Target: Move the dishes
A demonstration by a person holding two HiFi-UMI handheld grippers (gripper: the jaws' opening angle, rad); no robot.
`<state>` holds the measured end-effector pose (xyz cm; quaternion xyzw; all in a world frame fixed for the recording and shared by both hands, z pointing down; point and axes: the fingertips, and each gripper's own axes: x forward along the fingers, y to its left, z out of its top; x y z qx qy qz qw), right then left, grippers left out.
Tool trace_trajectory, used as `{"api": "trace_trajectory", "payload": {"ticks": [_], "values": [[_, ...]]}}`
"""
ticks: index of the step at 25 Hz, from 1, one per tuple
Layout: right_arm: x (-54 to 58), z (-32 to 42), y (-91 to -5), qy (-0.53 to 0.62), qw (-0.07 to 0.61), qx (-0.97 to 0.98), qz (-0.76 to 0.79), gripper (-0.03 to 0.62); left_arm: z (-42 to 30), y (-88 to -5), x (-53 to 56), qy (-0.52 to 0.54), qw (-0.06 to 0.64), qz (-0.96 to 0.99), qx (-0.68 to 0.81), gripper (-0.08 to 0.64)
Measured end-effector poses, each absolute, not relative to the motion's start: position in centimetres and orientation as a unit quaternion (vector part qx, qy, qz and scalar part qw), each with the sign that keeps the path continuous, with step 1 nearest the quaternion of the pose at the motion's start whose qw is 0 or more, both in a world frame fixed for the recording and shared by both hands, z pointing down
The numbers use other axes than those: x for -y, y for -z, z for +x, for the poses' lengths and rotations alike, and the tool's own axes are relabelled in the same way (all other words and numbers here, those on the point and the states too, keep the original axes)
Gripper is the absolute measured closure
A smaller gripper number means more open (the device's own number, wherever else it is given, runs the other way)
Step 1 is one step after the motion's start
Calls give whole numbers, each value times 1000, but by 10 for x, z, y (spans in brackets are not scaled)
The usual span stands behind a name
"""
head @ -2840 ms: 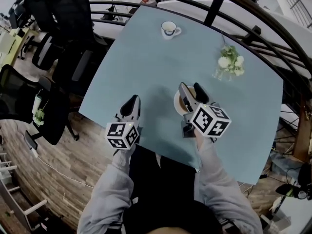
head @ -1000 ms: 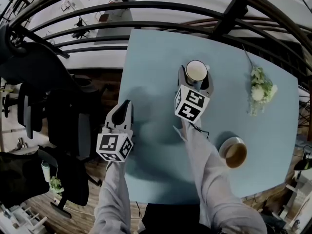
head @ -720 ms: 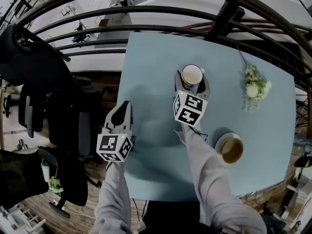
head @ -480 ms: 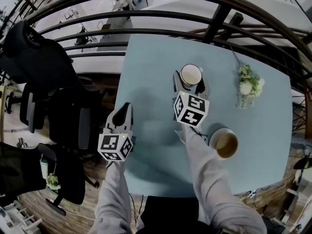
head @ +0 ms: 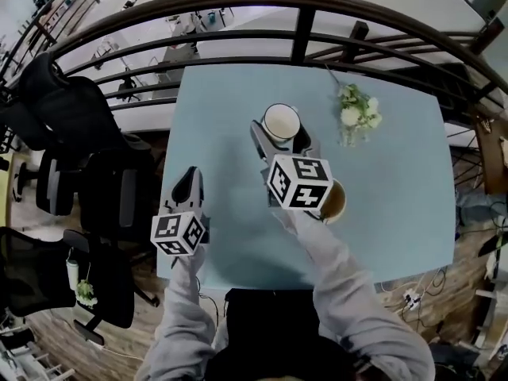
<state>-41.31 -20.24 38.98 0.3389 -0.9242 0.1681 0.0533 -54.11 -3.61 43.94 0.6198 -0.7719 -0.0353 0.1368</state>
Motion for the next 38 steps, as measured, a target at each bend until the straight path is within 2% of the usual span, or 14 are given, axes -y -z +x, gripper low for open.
{"api": "trace_trajectory", "payload": {"ticks": [12, 21, 28, 38], "values": [[157, -237, -372, -102, 90, 948, 289, 184, -388, -440, 11, 37, 151, 614, 774, 529], [157, -126, -397, -99, 112, 946, 289, 183, -309, -446, 19, 38, 155, 622, 767, 529], [158, -88, -431, -81, 133, 951, 266, 183, -275, -456, 22, 26, 165, 624, 763, 529], [162, -82, -477, -56, 144, 967, 203, 183, -254, -469, 16, 22, 177, 635, 752, 529]]}}
